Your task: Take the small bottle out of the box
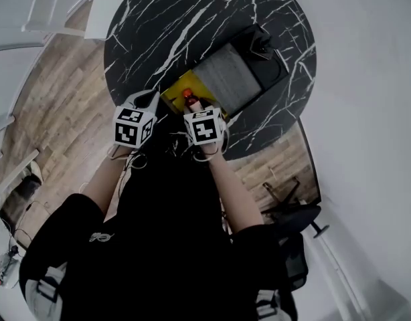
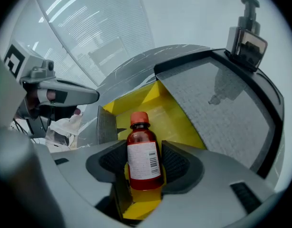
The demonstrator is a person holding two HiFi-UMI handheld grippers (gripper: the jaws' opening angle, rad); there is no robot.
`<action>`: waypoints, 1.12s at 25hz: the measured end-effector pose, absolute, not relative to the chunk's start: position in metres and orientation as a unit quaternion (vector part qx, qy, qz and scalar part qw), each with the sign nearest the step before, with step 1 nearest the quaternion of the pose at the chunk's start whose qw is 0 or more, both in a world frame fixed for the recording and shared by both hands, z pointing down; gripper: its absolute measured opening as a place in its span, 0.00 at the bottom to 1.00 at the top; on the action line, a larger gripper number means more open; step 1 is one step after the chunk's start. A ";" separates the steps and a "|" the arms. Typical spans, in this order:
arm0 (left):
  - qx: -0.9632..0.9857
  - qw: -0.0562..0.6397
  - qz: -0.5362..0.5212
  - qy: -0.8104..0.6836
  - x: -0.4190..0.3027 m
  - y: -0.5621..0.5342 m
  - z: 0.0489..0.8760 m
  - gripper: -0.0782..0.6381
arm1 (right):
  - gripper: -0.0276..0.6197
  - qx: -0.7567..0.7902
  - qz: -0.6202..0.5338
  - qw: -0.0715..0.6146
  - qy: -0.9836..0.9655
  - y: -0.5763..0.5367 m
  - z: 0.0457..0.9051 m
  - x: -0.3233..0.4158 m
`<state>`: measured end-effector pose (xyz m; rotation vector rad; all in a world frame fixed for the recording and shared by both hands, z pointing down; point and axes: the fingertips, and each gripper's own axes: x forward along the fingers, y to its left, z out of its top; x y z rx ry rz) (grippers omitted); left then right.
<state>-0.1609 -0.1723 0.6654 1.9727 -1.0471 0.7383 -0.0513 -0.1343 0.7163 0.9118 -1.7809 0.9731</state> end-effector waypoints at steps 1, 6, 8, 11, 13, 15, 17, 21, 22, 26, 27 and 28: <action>0.774 0.384 0.291 -0.411 -0.159 -0.170 0.666 0.11 | 0.38 0.364 0.386 0.447 -0.720 -0.132 0.717 -0.050; 0.774 0.380 0.296 -0.412 -0.147 -0.158 0.664 0.11 | 0.37 0.341 0.336 0.485 -0.732 -0.125 0.722 -0.054; 0.774 0.378 0.294 -0.415 -0.143 -0.154 0.661 0.11 | 0.37 0.334 0.328 0.496 -0.732 -0.122 0.725 -0.054; 0.773 0.373 0.291 -0.424 -0.140 -0.147 0.656 0.11 | 0.36 0.326 0.333 0.496 -0.733 -0.119 0.725 -0.054; 0.771 0.369 0.289 -0.432 -0.140 -0.143 0.652 0.11 | 0.36 0.328 0.331 0.490 -0.737 -0.121 0.721 -0.053; 0.769 0.364 0.287 -0.441 -0.141 -0.140 0.648 0.11 | 0.36 0.332 0.328 0.480 -0.743 -0.122 0.716 -0.053; 0.767 0.360 0.285 -0.449 -0.141 -0.136 0.644 0.11 | 0.36 0.337 0.337 0.465 -0.746 -0.121 0.714 -0.053; 0.766 0.351 0.283 -0.459 -0.136 -0.127 0.635 0.11 | 0.36 0.346 0.376 0.408 -0.757 -0.118 0.704 -0.057; 0.766 0.347 0.283 -0.460 -0.134 -0.125 0.632 0.11 | 0.36 0.349 0.381 0.391 -0.762 -0.118 0.699 -0.058; 0.772 0.330 0.284 -0.463 -0.124 -0.117 0.620 0.11 | 0.36 0.369 0.376 0.331 -0.783 -0.118 0.674 -0.056; 0.773 0.326 0.283 -0.464 -0.122 -0.116 0.616 0.11 | 0.36 0.376 0.371 0.316 -0.788 -0.119 0.668 -0.054; 0.774 0.322 0.282 -0.466 -0.120 -0.115 0.612 0.11 | 0.36 0.384 0.366 0.300 -0.793 -0.121 0.662 -0.051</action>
